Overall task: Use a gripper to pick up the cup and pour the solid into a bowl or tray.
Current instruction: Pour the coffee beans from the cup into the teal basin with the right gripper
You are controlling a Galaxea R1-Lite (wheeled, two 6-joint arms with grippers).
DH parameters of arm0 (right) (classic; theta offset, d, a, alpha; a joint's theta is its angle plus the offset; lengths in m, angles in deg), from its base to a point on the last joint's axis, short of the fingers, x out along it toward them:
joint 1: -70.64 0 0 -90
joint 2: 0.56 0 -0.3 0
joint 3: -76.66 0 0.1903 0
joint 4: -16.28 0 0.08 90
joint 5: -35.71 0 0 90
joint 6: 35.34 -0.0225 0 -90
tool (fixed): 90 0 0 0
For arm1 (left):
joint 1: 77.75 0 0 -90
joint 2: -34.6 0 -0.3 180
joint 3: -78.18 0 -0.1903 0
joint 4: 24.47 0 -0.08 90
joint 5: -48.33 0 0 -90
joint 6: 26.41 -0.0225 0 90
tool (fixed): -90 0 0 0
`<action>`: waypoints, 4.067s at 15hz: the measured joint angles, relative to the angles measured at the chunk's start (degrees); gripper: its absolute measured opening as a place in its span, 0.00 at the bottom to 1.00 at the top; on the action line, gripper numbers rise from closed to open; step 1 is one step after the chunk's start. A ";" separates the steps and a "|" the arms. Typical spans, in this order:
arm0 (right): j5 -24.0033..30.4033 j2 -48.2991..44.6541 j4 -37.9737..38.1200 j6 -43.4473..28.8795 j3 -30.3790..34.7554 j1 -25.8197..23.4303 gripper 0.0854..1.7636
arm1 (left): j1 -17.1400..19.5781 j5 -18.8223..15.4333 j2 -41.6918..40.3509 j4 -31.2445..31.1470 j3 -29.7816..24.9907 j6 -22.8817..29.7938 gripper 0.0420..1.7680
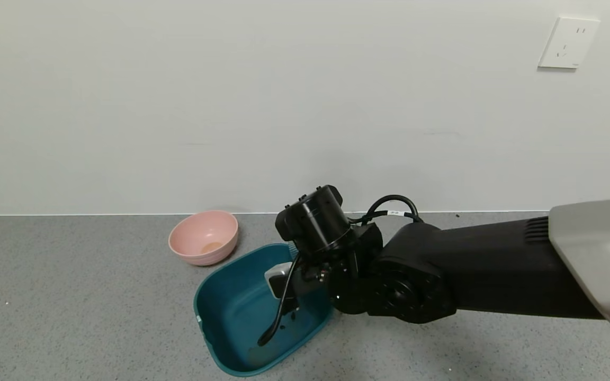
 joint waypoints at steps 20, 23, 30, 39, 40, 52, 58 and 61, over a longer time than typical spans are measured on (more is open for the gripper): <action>-1.96 0.41 -0.51 3.40 -0.15 2.27 0.73 | 0.00 0.00 0.00 0.00 0.00 0.00 0.99; -1.88 0.37 -0.55 1.68 -0.20 2.12 0.73 | 0.00 0.00 0.00 0.00 0.00 0.00 0.99; -2.04 0.34 -0.29 0.63 0.02 1.79 0.73 | 0.00 0.00 0.00 0.00 0.00 0.00 0.99; -2.78 0.34 0.06 1.19 0.13 2.01 0.73 | 0.00 0.00 0.00 0.00 0.00 0.00 0.99; -2.78 0.37 0.09 1.11 0.16 2.01 0.73 | 0.00 0.00 0.00 0.00 0.00 0.00 0.99; -3.55 0.32 -0.57 1.46 0.68 2.16 0.73 | 0.00 0.00 0.00 0.00 0.00 0.00 0.99; -1.49 -0.68 -0.24 -7.44 0.66 1.28 0.73 | 0.00 0.00 0.00 0.00 0.00 0.00 0.99; 0.04 -1.07 -0.44 -12.64 0.61 0.22 0.73 | 0.00 0.00 0.00 0.00 0.00 -0.02 0.99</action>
